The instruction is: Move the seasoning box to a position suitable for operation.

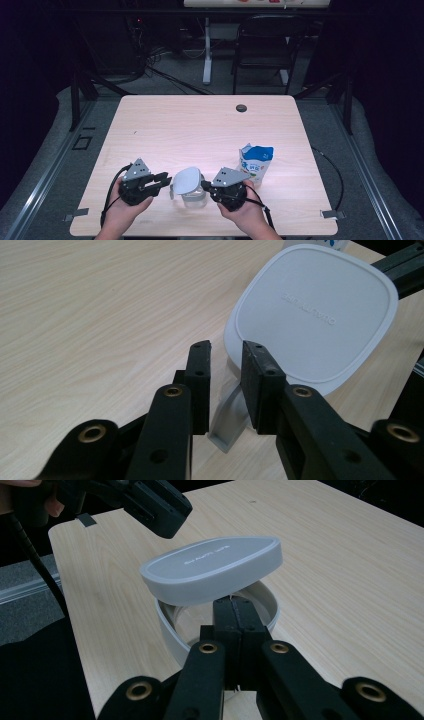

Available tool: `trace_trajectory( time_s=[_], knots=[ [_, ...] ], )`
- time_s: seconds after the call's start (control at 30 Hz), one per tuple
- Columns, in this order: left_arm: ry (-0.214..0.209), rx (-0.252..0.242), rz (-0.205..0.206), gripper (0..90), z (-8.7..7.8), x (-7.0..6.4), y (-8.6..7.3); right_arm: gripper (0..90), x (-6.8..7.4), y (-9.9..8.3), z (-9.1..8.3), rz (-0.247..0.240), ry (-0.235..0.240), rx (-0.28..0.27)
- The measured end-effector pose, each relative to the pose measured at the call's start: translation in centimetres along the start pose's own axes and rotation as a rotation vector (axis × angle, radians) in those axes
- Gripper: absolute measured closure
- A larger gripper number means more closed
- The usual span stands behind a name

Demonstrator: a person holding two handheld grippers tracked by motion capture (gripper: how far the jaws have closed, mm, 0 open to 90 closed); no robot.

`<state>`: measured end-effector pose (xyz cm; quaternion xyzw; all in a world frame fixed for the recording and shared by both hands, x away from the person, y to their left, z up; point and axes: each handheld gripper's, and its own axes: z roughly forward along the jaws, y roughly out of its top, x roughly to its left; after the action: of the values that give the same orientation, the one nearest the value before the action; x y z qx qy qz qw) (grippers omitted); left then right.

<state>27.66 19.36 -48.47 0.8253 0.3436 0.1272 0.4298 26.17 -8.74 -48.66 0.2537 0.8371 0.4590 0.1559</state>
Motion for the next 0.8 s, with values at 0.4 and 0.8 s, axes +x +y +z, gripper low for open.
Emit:
trace_trajectory(
  time_s=[0.4,0.8],
  knots=[
    [0.013,-0.001,-0.023,65.8,0.0,0.5,-0.6,90.0,0.3,0.9,0.0,-0.012,0.004,-0.019],
    [0.026,-0.006,-0.031,62.9,-0.3,0.9,-0.7,90.0,0.5,1.7,0.1,-0.021,0.014,-0.034]
  ],
)
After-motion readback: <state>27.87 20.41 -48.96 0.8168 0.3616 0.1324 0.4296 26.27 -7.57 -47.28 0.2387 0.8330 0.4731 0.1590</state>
